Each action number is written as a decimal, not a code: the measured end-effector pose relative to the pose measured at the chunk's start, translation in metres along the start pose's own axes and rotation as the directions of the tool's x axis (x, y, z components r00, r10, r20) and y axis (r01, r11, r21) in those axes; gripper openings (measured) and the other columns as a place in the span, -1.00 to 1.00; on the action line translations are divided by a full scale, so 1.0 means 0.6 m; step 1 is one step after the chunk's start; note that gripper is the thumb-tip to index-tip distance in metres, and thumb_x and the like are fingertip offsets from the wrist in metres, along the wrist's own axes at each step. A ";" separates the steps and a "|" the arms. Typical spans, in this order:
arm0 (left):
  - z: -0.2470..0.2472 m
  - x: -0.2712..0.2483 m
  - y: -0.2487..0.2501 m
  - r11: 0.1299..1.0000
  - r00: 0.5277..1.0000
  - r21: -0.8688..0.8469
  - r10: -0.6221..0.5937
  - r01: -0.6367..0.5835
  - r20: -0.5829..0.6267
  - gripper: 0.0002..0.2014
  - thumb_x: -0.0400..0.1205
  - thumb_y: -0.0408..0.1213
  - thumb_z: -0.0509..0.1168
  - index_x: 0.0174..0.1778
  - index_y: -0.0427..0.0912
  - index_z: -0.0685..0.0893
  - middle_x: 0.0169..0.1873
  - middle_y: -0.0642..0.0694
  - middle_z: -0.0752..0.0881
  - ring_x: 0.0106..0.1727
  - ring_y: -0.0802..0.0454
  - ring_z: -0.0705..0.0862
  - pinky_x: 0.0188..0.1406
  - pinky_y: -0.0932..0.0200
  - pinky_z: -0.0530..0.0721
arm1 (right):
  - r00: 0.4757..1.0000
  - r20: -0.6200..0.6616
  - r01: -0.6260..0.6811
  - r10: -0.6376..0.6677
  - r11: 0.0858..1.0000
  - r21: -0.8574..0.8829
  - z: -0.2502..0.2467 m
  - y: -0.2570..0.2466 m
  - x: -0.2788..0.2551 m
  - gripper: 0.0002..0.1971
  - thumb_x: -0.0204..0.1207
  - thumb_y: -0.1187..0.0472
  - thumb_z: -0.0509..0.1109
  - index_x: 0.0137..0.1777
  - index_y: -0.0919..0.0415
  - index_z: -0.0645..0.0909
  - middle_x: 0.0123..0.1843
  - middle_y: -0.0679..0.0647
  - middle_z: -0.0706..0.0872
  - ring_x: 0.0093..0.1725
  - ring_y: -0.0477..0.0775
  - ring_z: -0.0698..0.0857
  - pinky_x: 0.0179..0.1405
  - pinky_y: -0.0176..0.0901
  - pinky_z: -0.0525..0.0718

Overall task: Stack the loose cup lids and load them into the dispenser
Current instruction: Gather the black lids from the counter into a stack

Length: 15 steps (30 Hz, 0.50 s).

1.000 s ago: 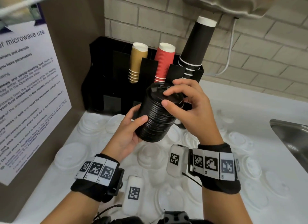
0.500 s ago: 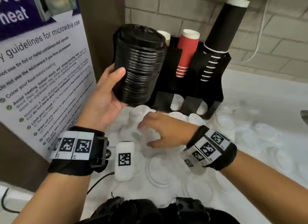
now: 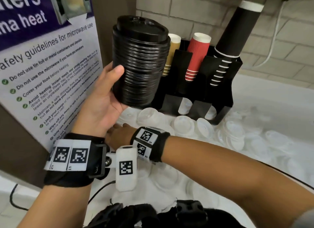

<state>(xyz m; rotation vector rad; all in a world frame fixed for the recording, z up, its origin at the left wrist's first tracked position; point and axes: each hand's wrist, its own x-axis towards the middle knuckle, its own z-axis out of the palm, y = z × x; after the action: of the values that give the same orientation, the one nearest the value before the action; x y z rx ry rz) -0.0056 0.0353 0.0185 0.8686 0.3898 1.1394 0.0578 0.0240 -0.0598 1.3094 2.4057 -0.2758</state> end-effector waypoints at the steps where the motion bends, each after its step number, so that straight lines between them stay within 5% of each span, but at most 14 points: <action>1: 0.000 -0.001 0.000 1.000 1.000 0.005 0.002 -0.002 -0.003 -0.01 0.26 -0.02 0.66 0.58 -0.22 0.39 0.39 -0.18 0.64 0.44 -0.17 0.61 0.18 -0.11 0.71 | 1.000 0.012 0.006 -0.006 1.000 0.013 0.001 0.004 0.001 -0.52 0.76 0.08 0.00 0.64 0.15 0.16 0.65 0.18 0.24 0.62 0.21 0.22 0.52 0.14 0.24; 9: 0.013 -0.005 -0.005 1.000 0.999 -0.006 0.012 -0.012 -0.049 0.05 0.28 -0.05 0.67 0.63 -0.25 0.31 0.48 -0.23 0.56 0.46 -0.17 0.59 0.27 -0.17 0.68 | 0.998 0.065 -0.002 -0.001 0.999 0.039 -0.011 0.000 -0.006 -0.49 0.76 0.06 0.08 0.66 0.20 0.16 0.62 0.27 0.26 0.60 0.26 0.26 0.50 0.10 0.33; 12: 0.015 -0.004 -0.006 1.000 0.998 -0.016 0.012 -0.013 -0.064 -0.19 0.47 -0.12 0.50 0.62 -0.24 0.35 0.44 -0.19 0.60 0.44 -0.16 0.61 0.22 -0.15 0.70 | 1.000 -0.014 0.022 -0.020 0.984 0.178 -0.043 0.047 -0.046 -0.33 0.64 0.01 0.33 0.66 0.18 0.18 0.58 0.28 0.35 0.53 0.29 0.37 0.45 0.03 0.37; 15: 0.021 -0.005 -0.005 0.999 0.998 -0.015 0.029 -0.030 -0.048 -0.07 0.29 -0.06 0.66 0.56 -0.22 0.42 0.37 -0.16 0.65 0.43 -0.16 0.61 0.22 -0.16 0.70 | 0.994 -0.108 0.004 0.024 0.968 0.249 -0.068 0.124 -0.108 -0.20 0.43 -0.02 0.52 0.63 0.00 0.23 0.58 0.18 0.37 0.50 0.21 0.40 0.49 0.02 0.43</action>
<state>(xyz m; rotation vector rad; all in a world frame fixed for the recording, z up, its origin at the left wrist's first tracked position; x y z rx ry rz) 0.0035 0.0273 0.0236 0.8373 0.4082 1.1908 0.1421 0.0297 0.0054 1.4791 2.5190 -0.5317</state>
